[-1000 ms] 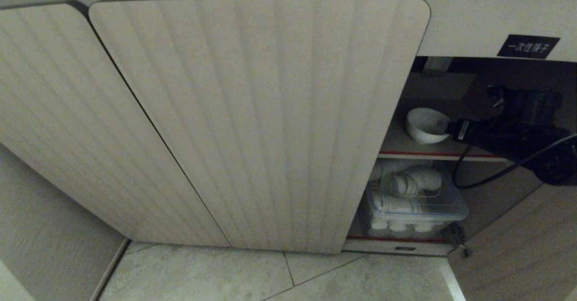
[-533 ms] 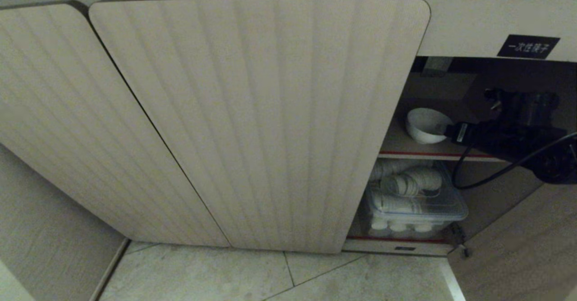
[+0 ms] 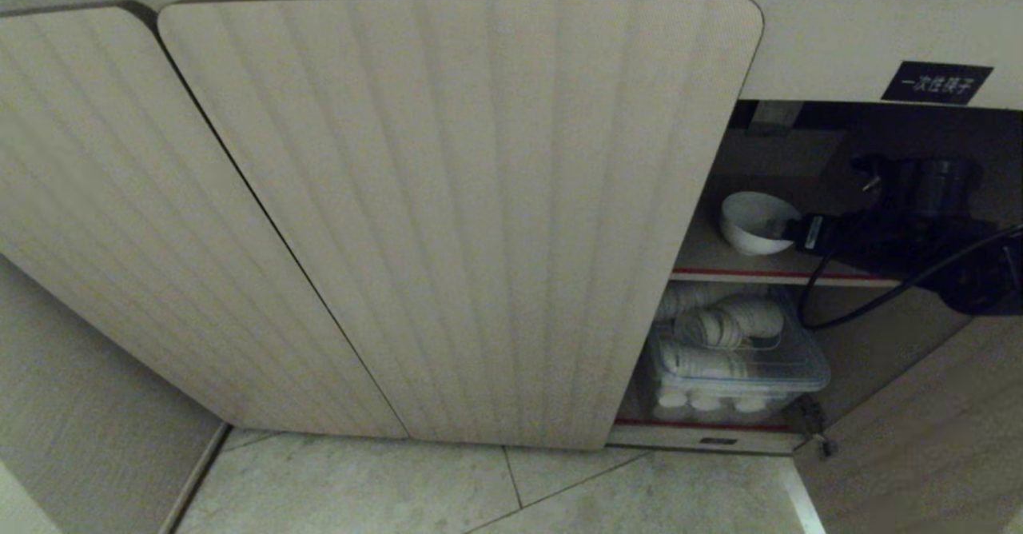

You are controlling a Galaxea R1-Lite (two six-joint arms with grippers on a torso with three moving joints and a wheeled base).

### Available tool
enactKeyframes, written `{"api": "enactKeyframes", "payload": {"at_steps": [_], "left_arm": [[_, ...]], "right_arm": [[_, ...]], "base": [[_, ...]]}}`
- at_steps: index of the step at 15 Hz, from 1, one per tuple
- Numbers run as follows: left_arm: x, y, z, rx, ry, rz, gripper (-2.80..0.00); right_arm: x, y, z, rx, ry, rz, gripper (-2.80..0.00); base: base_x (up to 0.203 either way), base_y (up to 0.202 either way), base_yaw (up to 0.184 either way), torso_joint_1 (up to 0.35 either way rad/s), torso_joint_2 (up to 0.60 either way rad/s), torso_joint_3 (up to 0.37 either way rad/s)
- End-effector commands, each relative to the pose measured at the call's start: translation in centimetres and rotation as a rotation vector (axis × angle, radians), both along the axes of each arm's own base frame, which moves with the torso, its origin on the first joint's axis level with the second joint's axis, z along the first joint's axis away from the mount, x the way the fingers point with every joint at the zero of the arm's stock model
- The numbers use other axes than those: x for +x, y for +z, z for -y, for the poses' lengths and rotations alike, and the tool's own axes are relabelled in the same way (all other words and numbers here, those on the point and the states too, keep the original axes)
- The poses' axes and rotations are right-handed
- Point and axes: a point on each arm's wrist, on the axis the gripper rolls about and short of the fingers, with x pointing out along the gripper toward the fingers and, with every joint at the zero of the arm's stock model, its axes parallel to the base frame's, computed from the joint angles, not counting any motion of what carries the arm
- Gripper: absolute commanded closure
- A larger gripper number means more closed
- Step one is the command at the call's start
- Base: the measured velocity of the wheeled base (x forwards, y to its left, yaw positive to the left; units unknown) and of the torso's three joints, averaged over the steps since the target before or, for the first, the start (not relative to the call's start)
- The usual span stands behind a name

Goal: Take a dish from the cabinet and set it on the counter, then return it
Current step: Take the bowl from the cabinet

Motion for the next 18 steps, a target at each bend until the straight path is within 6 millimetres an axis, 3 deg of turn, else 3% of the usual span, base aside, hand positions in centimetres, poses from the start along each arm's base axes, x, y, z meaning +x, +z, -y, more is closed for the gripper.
{"api": "enactKeyframes", "payload": {"at_steps": [1, 18], "left_arm": [[0.0, 0.0, 0.0, -0.001, 0.000, 0.001, 0.00], [0.0, 0.0, 0.0, -0.001, 0.000, 0.002, 0.00]], "right_arm": [[0.3, 0.1, 0.0, 0.001, 0.003, 0.005, -2.80], [1.5, 0.0, 0.1, 0.009, 0.008, -0.028, -2.80]], "base": [[0.000, 0.000, 0.000, 0.000, 0.00, 0.000], [0.000, 0.000, 0.000, 0.000, 0.00, 0.000]]}}
